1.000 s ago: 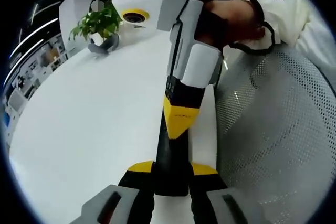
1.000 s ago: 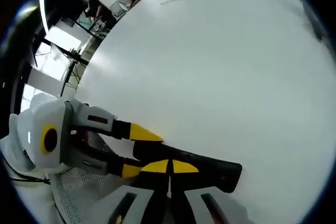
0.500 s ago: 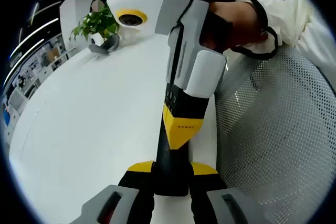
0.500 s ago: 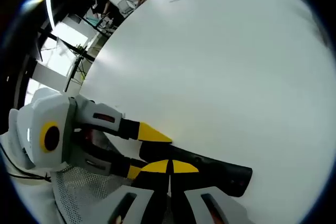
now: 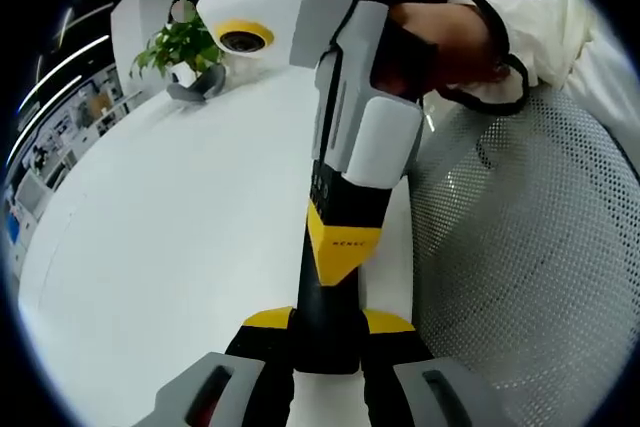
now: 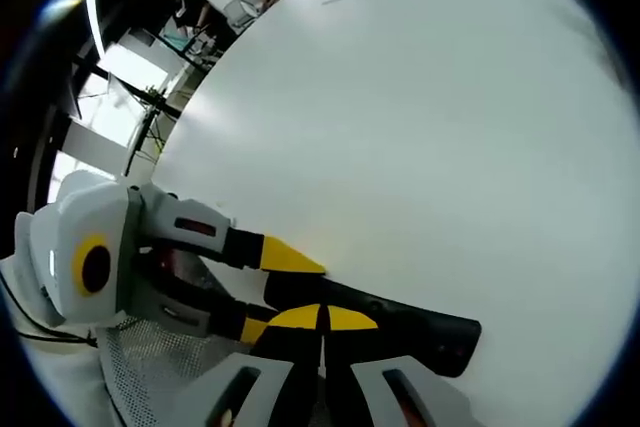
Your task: Press the specified remote control buttons in sequence, fully releasing each button before pressing the next.
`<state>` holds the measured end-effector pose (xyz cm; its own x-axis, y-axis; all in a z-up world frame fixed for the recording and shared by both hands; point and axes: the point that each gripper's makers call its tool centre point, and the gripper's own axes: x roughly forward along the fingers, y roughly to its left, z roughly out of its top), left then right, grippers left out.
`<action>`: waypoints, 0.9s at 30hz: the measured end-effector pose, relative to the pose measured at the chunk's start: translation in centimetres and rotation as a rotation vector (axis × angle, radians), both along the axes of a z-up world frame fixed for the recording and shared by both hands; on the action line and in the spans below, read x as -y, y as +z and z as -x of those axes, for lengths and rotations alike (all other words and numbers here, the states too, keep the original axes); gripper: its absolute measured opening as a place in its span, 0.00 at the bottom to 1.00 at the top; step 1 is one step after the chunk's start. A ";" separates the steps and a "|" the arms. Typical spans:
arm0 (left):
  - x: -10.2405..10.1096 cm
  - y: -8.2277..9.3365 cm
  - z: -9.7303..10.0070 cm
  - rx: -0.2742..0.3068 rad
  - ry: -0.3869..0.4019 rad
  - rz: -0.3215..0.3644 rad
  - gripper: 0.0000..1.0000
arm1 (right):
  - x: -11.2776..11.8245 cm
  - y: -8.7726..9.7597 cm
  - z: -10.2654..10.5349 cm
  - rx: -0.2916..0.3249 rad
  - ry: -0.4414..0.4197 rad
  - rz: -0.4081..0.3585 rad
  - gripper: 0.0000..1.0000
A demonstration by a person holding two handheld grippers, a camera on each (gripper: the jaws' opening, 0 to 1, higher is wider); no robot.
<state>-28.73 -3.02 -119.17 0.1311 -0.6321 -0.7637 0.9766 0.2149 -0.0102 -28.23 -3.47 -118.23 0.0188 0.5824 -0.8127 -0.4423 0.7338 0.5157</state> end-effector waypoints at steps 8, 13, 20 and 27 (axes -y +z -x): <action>0.0 0.0 0.0 -0.001 0.013 0.004 0.24 | -0.1 0.3 0.1 0.074 0.057 0.013 0.00; 0.0 0.0 0.0 -0.001 0.022 0.006 0.24 | 0.3 1.3 -0.2 0.160 0.069 0.014 0.00; 0.0 0.0 0.0 0.000 0.026 0.009 0.24 | 1.7 4.4 -1.5 0.299 -0.018 -0.058 0.01; 0.0 0.0 0.0 0.007 0.020 0.009 0.24 | 4.0 6.9 -2.5 0.403 -0.153 -0.098 0.15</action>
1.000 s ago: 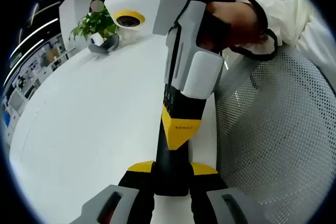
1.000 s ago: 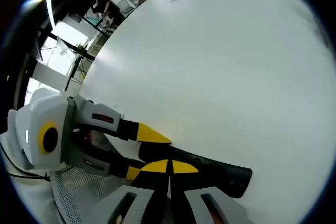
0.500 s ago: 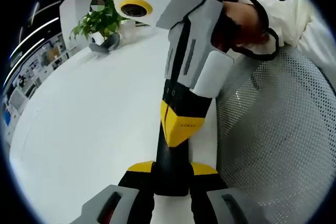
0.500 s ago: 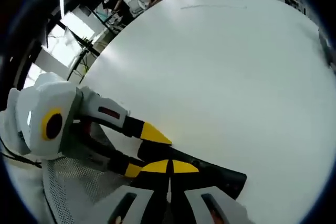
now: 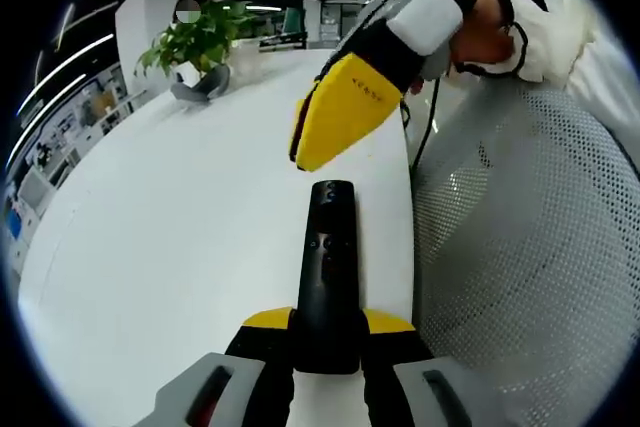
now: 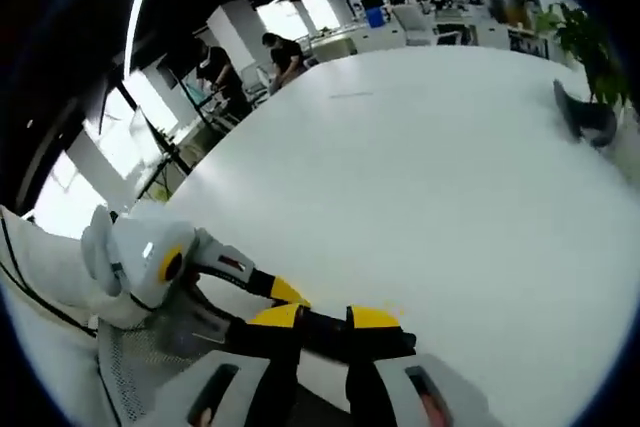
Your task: Press the specified remote control buttons in sequence, fully releasing each button before pressing the next.
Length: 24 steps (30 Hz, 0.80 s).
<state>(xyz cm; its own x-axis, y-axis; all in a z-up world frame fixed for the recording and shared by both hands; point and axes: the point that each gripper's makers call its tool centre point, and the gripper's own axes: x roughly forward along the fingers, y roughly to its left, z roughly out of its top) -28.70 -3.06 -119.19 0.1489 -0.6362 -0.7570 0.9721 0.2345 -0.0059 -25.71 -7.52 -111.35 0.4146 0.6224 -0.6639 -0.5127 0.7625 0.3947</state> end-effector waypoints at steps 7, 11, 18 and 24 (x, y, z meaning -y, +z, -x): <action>0.0 0.0 0.0 -0.003 -0.003 -0.010 0.24 | 2.4 2.8 -1.0 0.145 -0.108 -0.053 0.27; 0.0 0.0 0.0 -0.006 -0.008 -0.022 0.24 | 3.1 2.8 -0.7 0.169 -0.125 -0.041 0.31; 0.0 0.0 -0.1 -0.014 -0.037 -0.049 0.23 | 4.1 3.2 -0.7 0.261 -0.130 0.052 0.42; 0.2 0.0 -0.3 -0.009 -0.072 -0.062 0.23 | 4.6 4.3 -1.2 0.330 -0.168 0.012 0.51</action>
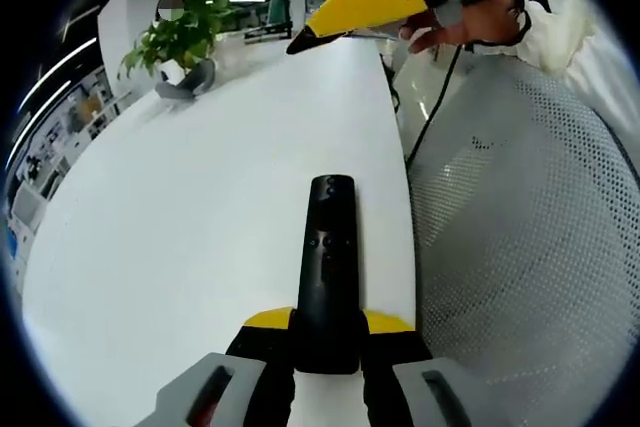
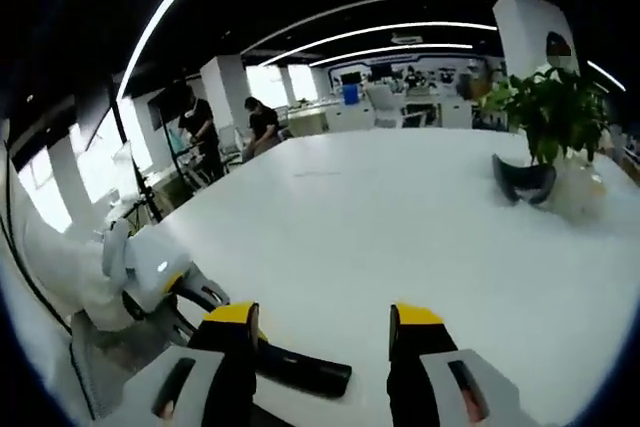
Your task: Press the specified remote control buttons in sequence, fully releasing each button before pressing the next.
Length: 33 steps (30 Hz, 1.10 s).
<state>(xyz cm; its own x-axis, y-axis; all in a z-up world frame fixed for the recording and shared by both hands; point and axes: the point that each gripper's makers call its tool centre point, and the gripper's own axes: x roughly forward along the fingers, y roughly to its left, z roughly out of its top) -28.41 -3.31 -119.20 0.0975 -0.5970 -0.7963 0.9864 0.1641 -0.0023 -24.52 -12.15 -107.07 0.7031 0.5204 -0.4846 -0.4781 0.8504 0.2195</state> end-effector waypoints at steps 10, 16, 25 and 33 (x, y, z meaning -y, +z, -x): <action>0.0 0.5 -1.6 0.003 -0.056 -0.019 0.23 | 1.3 -0.2 -0.8 0.063 -0.059 0.083 0.66; -0.3 0.6 -3.1 0.009 -0.082 -0.034 0.23 | 2.1 0.0 -1.3 0.072 -0.111 0.069 0.82; -1.2 1.0 -6.2 0.033 -0.095 -0.054 0.23 | 2.8 -0.5 -1.5 0.059 -0.146 0.100 0.89; -1.5 1.1 -8.4 0.048 -0.093 -0.065 0.23 | 3.0 -0.9 -1.5 0.036 -0.150 0.099 0.88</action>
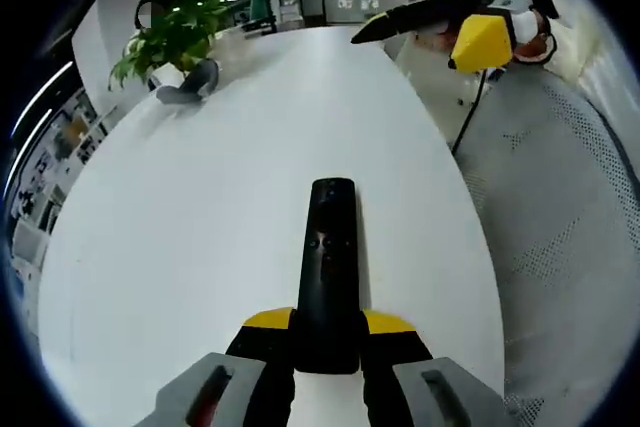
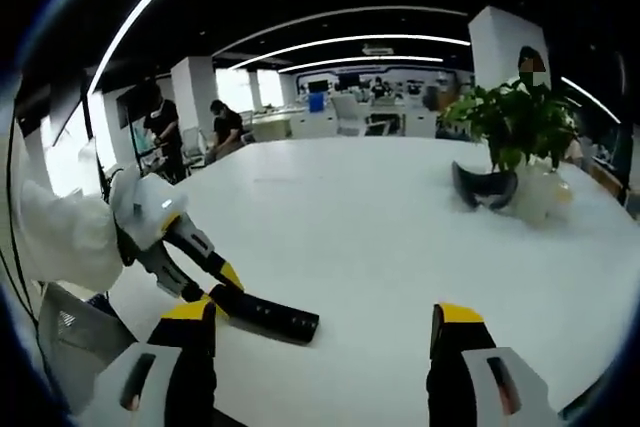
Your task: Press the specified remote control buttons in sequence, fully releasing each button before pressing the next.
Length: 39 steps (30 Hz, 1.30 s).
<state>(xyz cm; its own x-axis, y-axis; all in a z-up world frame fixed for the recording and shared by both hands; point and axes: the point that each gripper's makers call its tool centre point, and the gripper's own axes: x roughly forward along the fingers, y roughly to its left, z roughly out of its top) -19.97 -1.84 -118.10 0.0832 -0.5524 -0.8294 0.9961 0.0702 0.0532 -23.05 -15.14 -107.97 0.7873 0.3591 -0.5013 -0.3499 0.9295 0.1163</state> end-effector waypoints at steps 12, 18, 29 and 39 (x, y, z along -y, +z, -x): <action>-0.7 0.5 -3.6 0.032 0.001 -0.030 0.23 | -0.1 -0.3 0.0 -0.017 0.005 -0.003 0.87; -1.0 0.7 -5.5 0.042 0.004 -0.041 0.23 | 0.1 -0.5 0.0 -0.029 -0.003 -0.001 0.86; -1.5 0.7 -9.0 0.073 0.005 -0.069 0.23 | 0.4 -1.1 0.0 -0.050 -0.013 0.017 0.83; -2.3 0.9 -12.8 0.093 0.008 -0.097 0.23 | 0.4 -1.3 0.1 -0.058 -0.011 0.029 0.82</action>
